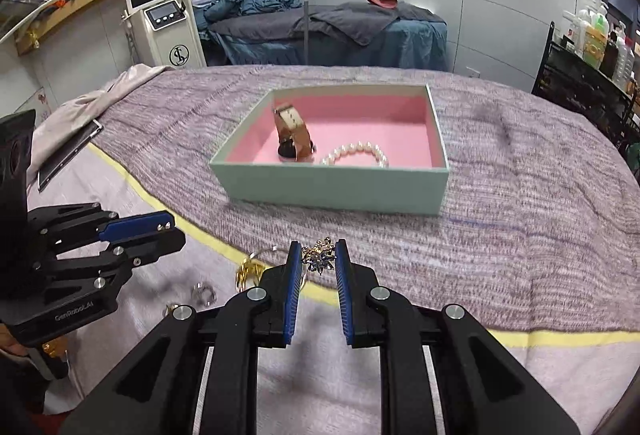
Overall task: Organize jewelry
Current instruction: 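Carry the gold pieces in both tools into the pink box, then open both tools to drop the gold pieces in the box and withdraw, then grasp a silver ring with the left tool while the right tool grasps a small silver ring, then carry both rings in the left and right tools into the pink box, then open both tools to release the rings in the box and withdraw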
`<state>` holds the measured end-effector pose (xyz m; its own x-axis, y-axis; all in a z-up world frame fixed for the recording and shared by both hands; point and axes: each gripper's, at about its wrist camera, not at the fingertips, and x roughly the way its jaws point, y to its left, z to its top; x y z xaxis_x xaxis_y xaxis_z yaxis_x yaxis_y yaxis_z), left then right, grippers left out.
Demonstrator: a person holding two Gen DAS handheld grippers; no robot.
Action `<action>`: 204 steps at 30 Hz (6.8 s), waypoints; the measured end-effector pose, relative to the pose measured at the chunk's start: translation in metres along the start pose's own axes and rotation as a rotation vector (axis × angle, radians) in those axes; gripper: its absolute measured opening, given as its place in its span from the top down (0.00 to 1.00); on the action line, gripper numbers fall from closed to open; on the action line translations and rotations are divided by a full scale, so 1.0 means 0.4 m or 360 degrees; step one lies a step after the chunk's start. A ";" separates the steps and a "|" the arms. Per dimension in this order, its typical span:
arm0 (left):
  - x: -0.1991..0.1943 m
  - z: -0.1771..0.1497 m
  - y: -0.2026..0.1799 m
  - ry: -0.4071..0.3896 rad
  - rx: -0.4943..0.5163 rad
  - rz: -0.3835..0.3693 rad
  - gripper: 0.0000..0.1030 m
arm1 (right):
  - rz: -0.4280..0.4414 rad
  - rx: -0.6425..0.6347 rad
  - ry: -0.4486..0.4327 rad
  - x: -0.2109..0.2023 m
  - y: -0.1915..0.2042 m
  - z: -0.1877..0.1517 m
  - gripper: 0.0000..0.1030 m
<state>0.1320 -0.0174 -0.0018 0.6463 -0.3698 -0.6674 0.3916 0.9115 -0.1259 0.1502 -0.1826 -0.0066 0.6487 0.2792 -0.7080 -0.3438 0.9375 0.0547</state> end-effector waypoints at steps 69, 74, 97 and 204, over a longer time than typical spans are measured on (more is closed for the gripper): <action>-0.021 -0.023 0.084 -0.0026 -0.0095 0.0244 0.06 | -0.0143 0.0112 -0.0007 0.013 -0.068 0.027 0.24; -0.037 -0.100 0.054 0.0018 -0.0088 0.0230 0.06 | -0.0145 0.0114 0.0024 0.004 -0.047 -0.024 0.24; 0.010 -0.172 -0.054 0.0176 0.0023 0.0005 0.76 | -0.0088 0.0119 0.0082 -0.016 0.003 -0.116 0.24; 0.062 0.158 0.034 -0.0071 0.0120 0.0264 0.09 | -0.0052 0.0162 -0.0020 0.109 -0.081 0.188 0.32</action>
<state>0.1949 -0.0257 0.0264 0.7340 -0.2250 -0.6408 0.3242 0.9452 0.0394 0.2405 -0.1853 0.0136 0.6669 0.2502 -0.7019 -0.2522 0.9621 0.1033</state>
